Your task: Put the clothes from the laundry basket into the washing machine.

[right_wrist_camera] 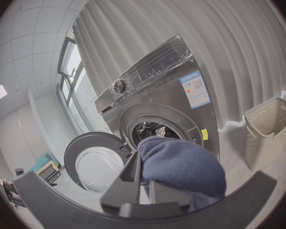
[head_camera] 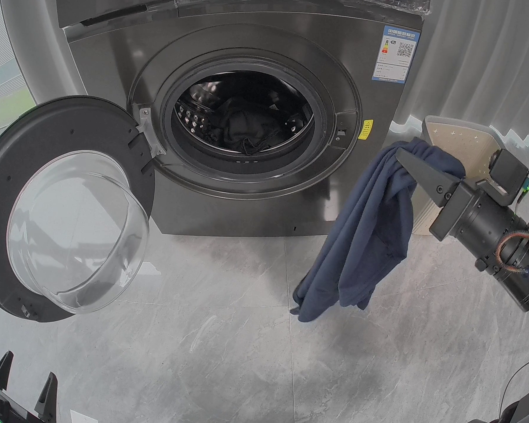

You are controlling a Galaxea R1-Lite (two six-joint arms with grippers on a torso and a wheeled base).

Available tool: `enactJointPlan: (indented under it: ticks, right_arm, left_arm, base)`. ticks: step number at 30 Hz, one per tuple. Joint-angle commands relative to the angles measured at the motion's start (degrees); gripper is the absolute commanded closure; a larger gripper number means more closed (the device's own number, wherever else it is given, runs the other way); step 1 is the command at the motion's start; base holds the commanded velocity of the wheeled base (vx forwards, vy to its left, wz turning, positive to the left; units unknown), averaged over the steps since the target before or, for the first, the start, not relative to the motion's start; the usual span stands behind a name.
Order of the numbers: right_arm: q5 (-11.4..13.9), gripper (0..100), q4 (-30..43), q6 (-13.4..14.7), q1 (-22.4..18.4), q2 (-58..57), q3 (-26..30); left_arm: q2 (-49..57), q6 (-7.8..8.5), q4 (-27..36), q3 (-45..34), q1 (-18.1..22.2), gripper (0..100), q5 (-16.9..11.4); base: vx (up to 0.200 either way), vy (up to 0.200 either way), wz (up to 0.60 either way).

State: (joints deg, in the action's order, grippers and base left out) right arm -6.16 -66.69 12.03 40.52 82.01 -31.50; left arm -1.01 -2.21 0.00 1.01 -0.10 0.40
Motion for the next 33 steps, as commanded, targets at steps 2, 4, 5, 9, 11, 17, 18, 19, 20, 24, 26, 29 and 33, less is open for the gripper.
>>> enactJointPlan:
  ticks: [2, 4, 5, 9, 11, 17, 18, 19, 20, 24, 26, 29, 33]
  right_arm:
    - [0.09, 100, 0.07, 0.01, 0.44, 0.87, -0.4]
    - [0.0, 100, -0.01, 0.01, 0.96, 0.96, -0.49]
    - [0.0, 100, -0.01, 0.01, 1.23, 1.05, -0.58]
    - [-0.08, 100, 0.25, 0.01, 2.11, 1.14, -1.99]
    - [-0.17, 100, 0.78, -0.08, 2.98, 1.23, -2.86]
    - [-0.26, 100, 0.43, -0.17, 4.3, 3.95, -5.33]
    - [-0.44, 100, 0.07, -0.08, 4.57, 4.74, -6.12]
    - [-0.88, 100, 0.25, 0.18, 4.57, 5.36, -7.0]
    - [-1.14, 100, -0.01, 0.27, 4.39, 6.32, -7.61]
    - [-1.05, 100, 0.07, 0.62, 4.57, 8.08, -10.34]
    - [-0.79, 100, -0.1, 3.35, 5.88, 11.07, -12.97]
    - [-1.31, 100, -0.19, 6.07, 8.79, 14.67, -15.96]
    - [-3.42, 100, -0.19, 6.34, 9.75, 17.84, -22.99]
  left_arm:
    - [0.4, 0.19, 0.0, -0.84, 0.01, 0, 0.04]
    - [0.48, 0.27, 0.0, -0.84, 0.01, 0, 0.13]
    - [0.48, 0.27, -0.09, -0.92, 0.01, 0, 0.13]
    - [0.66, 1.68, -0.18, -1.01, 0.1, 0, 0.56]
    - [0.66, 2.29, -0.18, -1.01, 0.19, 0, 0.3]
    - [0.75, 2.29, -0.18, -1.01, 0.27, 0, 0.21]
    - [0.84, 1.85, -0.18, -1.01, 0.36, 0, 0.39]
    - [0.84, 1.77, -0.18, -1.01, 0.36, 0, 0.48]
    - [0.84, 2.56, -0.26, -1.01, 0.36, 0, 0.13]
    - [-1.71, 0.62, -3.69, 9.54, -0.08, 0, -3.48]
    - [-7.87, -1.05, -2.64, 13.49, -1.66, 0, -11.3]
    - [-14.11, -3.68, -3.25, 12.35, -3.33, 0, -14.82]
    - [-24.04, -2.01, -7.38, 10.33, -6.85, 0, -18.6]
  base:
    - [0.0, 0.0, 0.0]
    - [0.0, 0.0, 0.0]
    - [0.0, 0.0, 0.0]
    - [0.0, 0.0, 0.0]
    - [0.0, 0.0, 0.0]
    - [0.0, 0.0, 0.0]
    - [0.0, 0.0, 0.0]
    - [0.0, 0.0, 0.0]
    - [0.0, 0.0, 0.0]
    - [0.0, 0.0, 0.0]
    - [0.0, 0.0, 0.0]
    - [0.0, 0.0, 0.0]
    - [0.0, 0.0, 0.0]
